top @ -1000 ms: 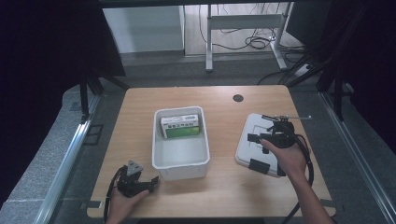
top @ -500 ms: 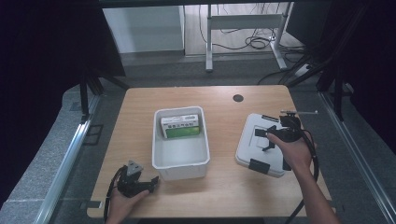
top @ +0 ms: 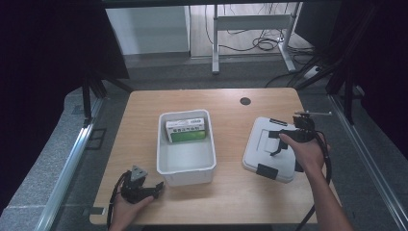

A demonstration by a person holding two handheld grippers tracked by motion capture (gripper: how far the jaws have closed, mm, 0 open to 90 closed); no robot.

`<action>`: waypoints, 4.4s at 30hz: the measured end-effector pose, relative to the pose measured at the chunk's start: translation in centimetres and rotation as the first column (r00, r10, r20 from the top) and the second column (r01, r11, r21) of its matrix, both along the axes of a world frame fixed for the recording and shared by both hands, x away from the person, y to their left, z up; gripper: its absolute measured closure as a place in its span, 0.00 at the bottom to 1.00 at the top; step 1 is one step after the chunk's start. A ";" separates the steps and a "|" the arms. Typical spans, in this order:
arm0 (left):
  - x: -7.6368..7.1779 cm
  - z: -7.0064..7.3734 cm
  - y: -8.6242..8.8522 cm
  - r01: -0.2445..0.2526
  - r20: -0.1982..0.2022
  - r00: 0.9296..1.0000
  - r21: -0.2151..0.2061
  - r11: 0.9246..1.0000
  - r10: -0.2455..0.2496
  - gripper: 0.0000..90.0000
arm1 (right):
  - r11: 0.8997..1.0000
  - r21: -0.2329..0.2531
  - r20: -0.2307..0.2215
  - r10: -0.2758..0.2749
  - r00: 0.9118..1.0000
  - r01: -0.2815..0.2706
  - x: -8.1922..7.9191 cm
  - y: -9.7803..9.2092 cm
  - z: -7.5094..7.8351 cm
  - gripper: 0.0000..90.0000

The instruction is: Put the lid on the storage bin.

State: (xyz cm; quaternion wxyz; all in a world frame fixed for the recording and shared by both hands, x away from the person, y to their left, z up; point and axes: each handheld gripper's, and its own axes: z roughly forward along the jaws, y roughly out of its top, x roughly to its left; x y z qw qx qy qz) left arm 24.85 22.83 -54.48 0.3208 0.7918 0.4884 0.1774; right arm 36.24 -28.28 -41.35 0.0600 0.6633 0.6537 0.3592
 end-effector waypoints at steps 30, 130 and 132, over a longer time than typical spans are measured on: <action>0.0 0.0 0.0 -0.001 0.000 1.000 0.001 1.000 0.001 0.14 | 0.991 -0.105 -0.150 -0.096 0.984 0.081 2.6 -2.2 -2.5 0.58; -0.1 0.0 0.0 -0.004 0.003 1.000 0.001 1.000 0.004 0.14 | 0.992 0.116 -0.173 -0.038 0.984 0.059 1.4 1.5 4.6 0.94; -0.1 0.0 0.0 -0.004 0.003 1.000 0.001 1.000 0.004 0.14 | 0.992 0.114 -0.168 -0.028 0.985 0.047 1.4 1.8 5.1 0.94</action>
